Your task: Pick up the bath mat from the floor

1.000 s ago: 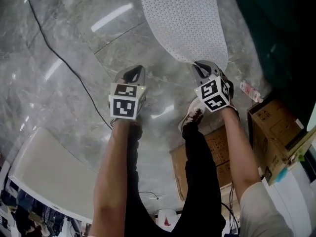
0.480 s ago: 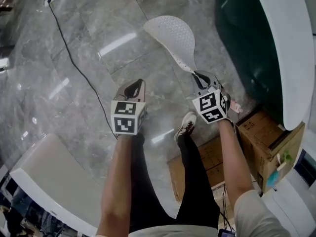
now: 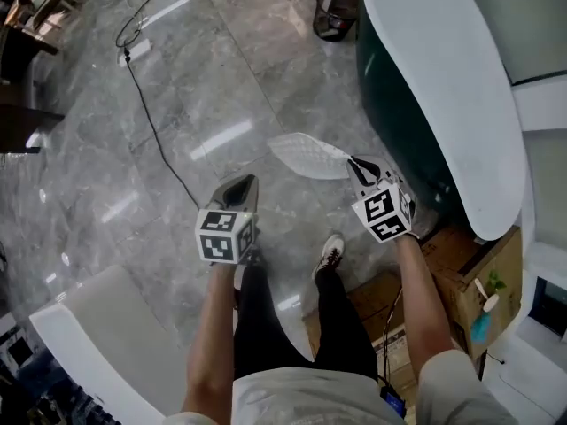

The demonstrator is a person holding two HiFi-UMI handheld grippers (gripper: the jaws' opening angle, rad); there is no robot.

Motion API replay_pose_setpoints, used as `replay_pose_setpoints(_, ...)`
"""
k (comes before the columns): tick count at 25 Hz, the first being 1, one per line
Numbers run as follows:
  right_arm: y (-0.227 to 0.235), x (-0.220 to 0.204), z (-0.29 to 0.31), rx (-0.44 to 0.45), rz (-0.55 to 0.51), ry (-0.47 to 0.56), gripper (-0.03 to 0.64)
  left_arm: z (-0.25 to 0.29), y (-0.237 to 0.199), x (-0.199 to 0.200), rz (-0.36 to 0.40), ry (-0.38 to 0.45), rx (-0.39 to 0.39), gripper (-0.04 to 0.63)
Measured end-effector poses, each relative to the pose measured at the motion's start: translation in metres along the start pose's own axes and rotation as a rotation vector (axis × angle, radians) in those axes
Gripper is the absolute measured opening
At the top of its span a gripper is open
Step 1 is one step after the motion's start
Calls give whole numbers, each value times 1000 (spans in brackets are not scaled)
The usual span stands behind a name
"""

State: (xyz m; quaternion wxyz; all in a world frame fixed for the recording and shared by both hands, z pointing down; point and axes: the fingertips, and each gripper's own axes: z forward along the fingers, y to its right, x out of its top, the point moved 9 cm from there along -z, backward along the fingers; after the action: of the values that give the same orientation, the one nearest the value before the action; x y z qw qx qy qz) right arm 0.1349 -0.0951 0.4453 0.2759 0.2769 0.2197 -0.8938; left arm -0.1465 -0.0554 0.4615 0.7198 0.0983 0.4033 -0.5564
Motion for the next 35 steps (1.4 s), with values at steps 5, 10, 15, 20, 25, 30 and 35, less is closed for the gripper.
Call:
replay_pose_setpoints(5,14,65,-104,-83,11,108,32,-73,33,72,73,108,-1,17)
replay_pose_setpoints(10,29,126,-198,-181,-29,209,32,-146,64,149,156,263,8,17)
replay_pose_setpoints(15,48,179,-274,-264,-66,311,32,-193,100,209,309,361,23,17)
replay_pose_setpoints(20,75,224,-327,-321,21,484,32,-221,131,264,465,470,36,18)
replay_pose_setpoints(25,88,253,-357,-345,81,619,32,-251,150,308,548,591,35,18)
replay_pose_setpoints(30,89,267,-376,-370,133,684,32,-276,160,332,611,676,39,18)
replay_pose_setpoints(35,86,266,-381,-383,111,688,32,-280,168,331,639,691,29,18)
